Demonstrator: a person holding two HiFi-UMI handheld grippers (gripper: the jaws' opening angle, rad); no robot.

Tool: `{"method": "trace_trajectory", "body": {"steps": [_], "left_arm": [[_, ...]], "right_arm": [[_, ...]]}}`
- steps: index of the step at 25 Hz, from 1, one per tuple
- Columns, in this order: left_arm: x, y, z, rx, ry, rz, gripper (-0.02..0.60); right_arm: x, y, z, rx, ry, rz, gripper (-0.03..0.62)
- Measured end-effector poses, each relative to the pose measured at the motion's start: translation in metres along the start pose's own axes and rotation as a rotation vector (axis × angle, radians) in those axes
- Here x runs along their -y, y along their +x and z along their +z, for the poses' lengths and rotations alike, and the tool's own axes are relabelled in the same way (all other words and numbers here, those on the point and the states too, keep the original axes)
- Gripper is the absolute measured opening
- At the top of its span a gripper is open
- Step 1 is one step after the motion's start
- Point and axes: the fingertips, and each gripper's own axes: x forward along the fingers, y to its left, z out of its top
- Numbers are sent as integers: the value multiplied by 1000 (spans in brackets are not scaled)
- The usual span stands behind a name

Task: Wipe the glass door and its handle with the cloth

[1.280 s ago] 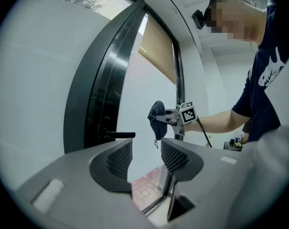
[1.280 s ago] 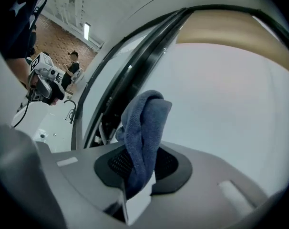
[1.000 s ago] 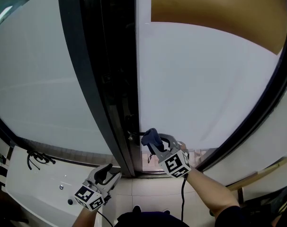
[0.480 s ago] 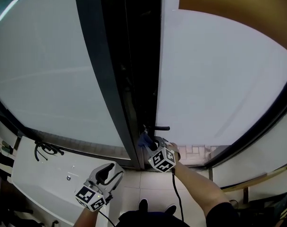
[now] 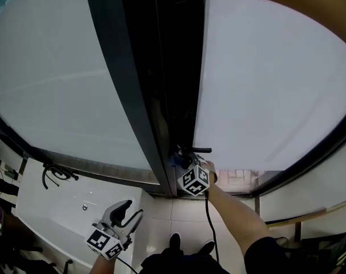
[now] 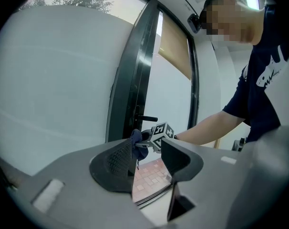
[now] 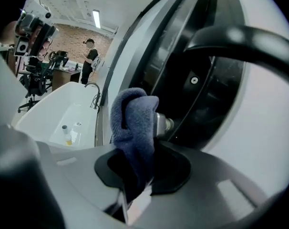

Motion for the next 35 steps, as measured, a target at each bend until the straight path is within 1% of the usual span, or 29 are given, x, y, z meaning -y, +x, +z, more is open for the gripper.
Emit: {"method": "trace_trajectory", "body": {"steps": [2, 6, 8, 15, 20, 23, 26, 32, 35], "left_arm": [[-2, -2, -3, -5, -4, 7, 184], [-1, 3, -5, -8, -7, -2, 184], [1, 7, -3, -4, -4, -9, 184], [9, 12, 4, 5, 16, -36, 184], [8, 15, 4, 2, 12, -42, 184], [9, 19, 5, 3, 15, -52, 184], [10, 21, 9, 9, 24, -59, 184], [12, 24, 10, 10, 31, -70, 184], [14, 27, 10, 11, 31, -78, 184]], "right_arm": [[1, 0, 1, 8, 45, 0, 80], [8, -6, -3, 13, 202, -22, 80], [12, -8, -4, 10, 243, -37, 80], [20, -19, -17, -19, 238, -84, 81], [45, -31, -41, -48, 322, -143, 80], [58, -38, -54, -70, 330, -181, 80], [70, -46, -67, -91, 367, -210, 80], [72, -56, -78, -93, 387, -221, 80], [67, -64, -75, -43, 414, -193, 80]]}}
